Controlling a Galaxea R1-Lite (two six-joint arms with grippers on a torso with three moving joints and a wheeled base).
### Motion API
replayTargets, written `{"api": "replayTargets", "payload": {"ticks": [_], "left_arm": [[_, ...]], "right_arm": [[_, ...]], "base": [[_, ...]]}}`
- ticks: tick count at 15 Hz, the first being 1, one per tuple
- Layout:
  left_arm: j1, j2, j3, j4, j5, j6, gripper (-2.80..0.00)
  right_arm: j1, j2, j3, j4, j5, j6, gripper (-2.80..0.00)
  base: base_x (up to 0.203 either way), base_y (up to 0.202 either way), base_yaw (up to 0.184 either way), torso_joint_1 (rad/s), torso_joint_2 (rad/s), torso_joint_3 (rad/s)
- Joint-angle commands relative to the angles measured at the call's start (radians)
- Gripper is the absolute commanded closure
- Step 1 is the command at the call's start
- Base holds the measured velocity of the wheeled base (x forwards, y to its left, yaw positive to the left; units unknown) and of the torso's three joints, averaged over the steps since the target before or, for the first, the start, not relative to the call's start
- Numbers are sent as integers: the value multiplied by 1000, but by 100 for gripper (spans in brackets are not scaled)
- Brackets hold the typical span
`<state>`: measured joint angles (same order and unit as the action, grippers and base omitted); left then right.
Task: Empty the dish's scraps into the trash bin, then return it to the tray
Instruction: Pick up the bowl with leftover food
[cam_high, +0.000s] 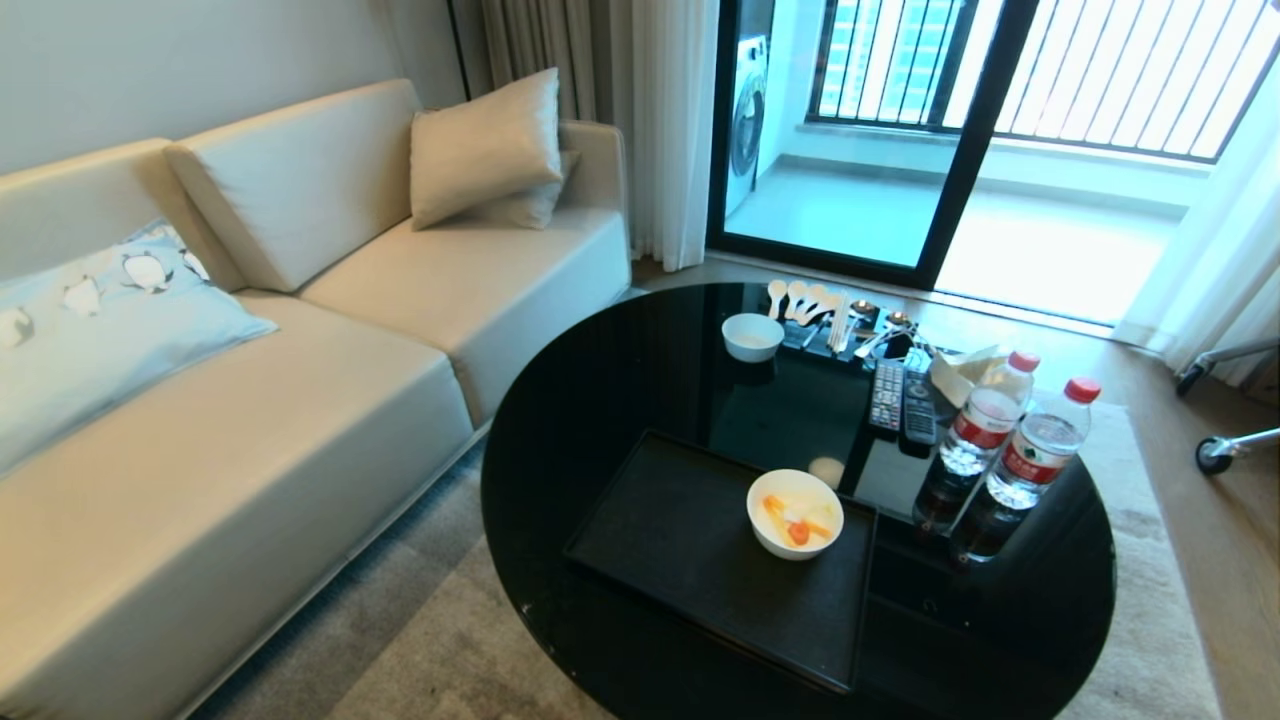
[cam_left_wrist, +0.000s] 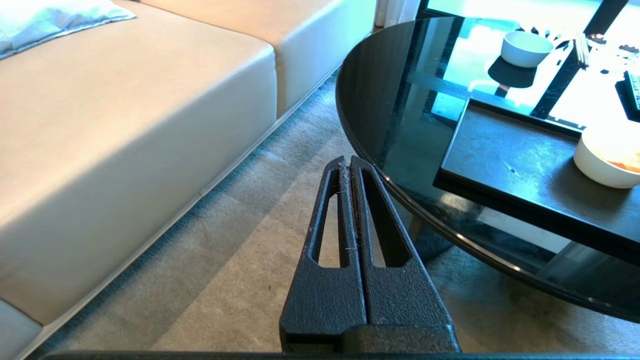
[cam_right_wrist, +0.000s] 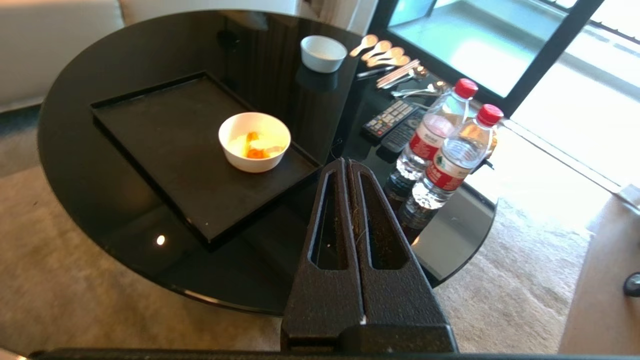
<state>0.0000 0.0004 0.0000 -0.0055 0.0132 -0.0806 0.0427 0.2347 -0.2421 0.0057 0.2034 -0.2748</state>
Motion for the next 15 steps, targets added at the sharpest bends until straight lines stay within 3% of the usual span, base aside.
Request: {"api": "replayTargets", "payload": {"ticks": [1,7,15], "left_arm": [[0,0,0,-1,1,-1,0],[0,0,0,-1,1,-1,0],[0,0,0,-1,1,-1,0]], "right_arm": [[45,214,-72,-1,2,-18,0],[112,527,-191,-2,4,-53,0],[188,754,-206,-47,5,-64,0]], "base": [[0,0,0,0,0,0],[0,0,0,0,0,0],[0,0,0,0,0,0]]}}
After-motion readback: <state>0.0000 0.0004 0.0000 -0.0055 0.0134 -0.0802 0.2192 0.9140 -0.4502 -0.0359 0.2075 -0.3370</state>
